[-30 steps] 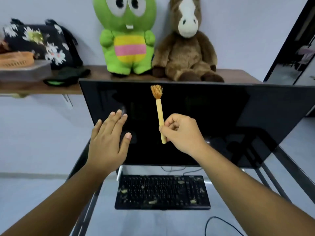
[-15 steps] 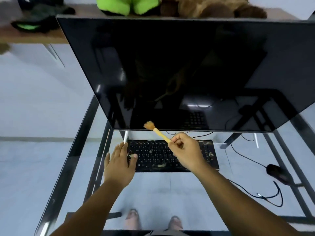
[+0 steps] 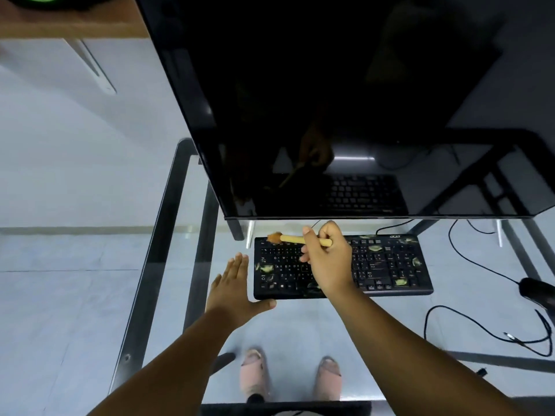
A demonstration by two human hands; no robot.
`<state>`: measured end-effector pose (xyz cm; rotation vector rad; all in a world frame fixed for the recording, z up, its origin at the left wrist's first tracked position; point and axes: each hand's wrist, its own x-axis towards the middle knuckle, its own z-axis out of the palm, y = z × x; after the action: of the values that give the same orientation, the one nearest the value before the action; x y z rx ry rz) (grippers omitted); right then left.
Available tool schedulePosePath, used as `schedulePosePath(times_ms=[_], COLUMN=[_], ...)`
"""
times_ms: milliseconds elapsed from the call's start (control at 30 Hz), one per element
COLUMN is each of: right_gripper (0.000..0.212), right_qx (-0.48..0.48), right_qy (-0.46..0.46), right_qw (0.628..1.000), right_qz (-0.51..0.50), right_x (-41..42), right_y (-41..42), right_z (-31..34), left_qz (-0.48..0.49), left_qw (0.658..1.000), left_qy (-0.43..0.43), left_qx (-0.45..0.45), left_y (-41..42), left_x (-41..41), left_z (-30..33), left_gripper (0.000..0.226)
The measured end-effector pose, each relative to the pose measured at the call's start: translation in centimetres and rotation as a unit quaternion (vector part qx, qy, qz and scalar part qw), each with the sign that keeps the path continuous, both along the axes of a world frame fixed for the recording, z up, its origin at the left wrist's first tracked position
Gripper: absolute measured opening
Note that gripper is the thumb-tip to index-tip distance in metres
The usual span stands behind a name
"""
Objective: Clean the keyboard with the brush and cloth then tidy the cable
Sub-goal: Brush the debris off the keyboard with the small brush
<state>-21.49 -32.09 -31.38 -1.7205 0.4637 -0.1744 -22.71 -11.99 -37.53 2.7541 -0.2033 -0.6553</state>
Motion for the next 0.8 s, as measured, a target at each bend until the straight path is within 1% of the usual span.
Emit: schedulePosePath(times_ms=[33,133,200,267,300,333,367,400,433,500,533,567,600,633,667,733,767,800], right_gripper=[0.033,0.014,0.013,0.017,0.018,0.019,0.019,0.018,0.017,0.016,0.016,0.016,0.017,0.017,0.017,0.016,0.015,0.016], right_qx=[0.003,-0.005,-0.033,-0.115,-0.168,-0.210,-0.225,-0.216,-0.190,-0.144,-0.149,-0.176,-0.208,-0.221,-0.206,-0.148,-0.135,-0.149], right_qy=[0.002,0.014,0.016,0.013,0.008,0.004,-0.004,-0.019,-0.031,-0.018,-0.007,-0.008,-0.014,-0.022,-0.028,-0.018,-0.004,0.006], right_qw=[1.000,1.000,0.998,0.989,0.983,0.977,0.974,0.976,0.981,0.989,0.987,0.982,0.977,0.975,0.978,0.988,0.987,0.983], right_qz=[-0.002,0.018,0.060,0.088,0.077,0.046,0.010,-0.012,-0.011,0.041,0.065,0.066,0.047,0.017,0.001,0.042,0.081,0.103], right_x=[0.3,0.9,1.2,1.1,1.1,1.0,0.9,0.8,0.7,0.5,0.5,0.5,0.6,0.7,0.8,0.9,0.9,0.8], right_y=[0.6,2.1,2.9,3.1,3.0,2.8,2.6,2.5,2.5,3.1,3.2,3.3,3.1,2.9,2.8,3.0,3.2,3.3], right_z=[-0.1,-0.6,-1.5,-2.6,-3.0,-3.5,-3.7,-3.9,-3.9,-3.8,-3.9,-4.2,-4.3,-4.4,-4.5,-4.1,-3.9,-3.9], left_qz=[-0.006,-0.026,-0.038,-0.043,-0.044,-0.045,-0.045,-0.046,-0.047,-0.050,-0.050,-0.050,-0.050,-0.049,-0.048,-0.048,-0.049,-0.048], left_qw=[1.000,0.999,0.999,0.998,0.998,0.998,0.998,0.998,0.998,0.998,0.997,0.997,0.997,0.998,0.998,0.998,0.998,0.998], left_qy=[-0.007,-0.026,-0.033,-0.039,-0.040,-0.038,-0.038,-0.039,-0.040,-0.042,-0.043,-0.043,-0.043,-0.044,-0.044,-0.043,-0.043,-0.042], left_qx=[-0.001,0.005,0.013,0.019,0.020,0.019,0.021,0.022,0.024,0.025,0.026,0.026,0.026,0.025,0.024,0.022,0.022,0.022], left_y=[0.2,0.7,1.0,1.0,1.1,1.2,1.2,1.2,1.2,1.3,1.4,1.4,1.3,1.3,1.2,1.2,1.2,1.2], left_x=[0.0,0.1,0.3,0.3,0.3,0.4,0.3,0.3,0.3,0.3,0.3,0.4,0.4,0.4,0.4,0.4,0.5,0.5], left_z=[-0.2,-0.5,-0.7,-0.8,-0.9,-1.0,-1.0,-1.0,-1.0,-1.0,-1.0,-1.0,-1.0,-1.0,-1.0,-0.9,-0.9,-0.8], left_gripper=[0.120,0.113,0.110,0.109,0.109,0.109,0.109,0.109,0.109,0.108,0.108,0.108,0.108,0.108,0.109,0.109,0.108,0.108])
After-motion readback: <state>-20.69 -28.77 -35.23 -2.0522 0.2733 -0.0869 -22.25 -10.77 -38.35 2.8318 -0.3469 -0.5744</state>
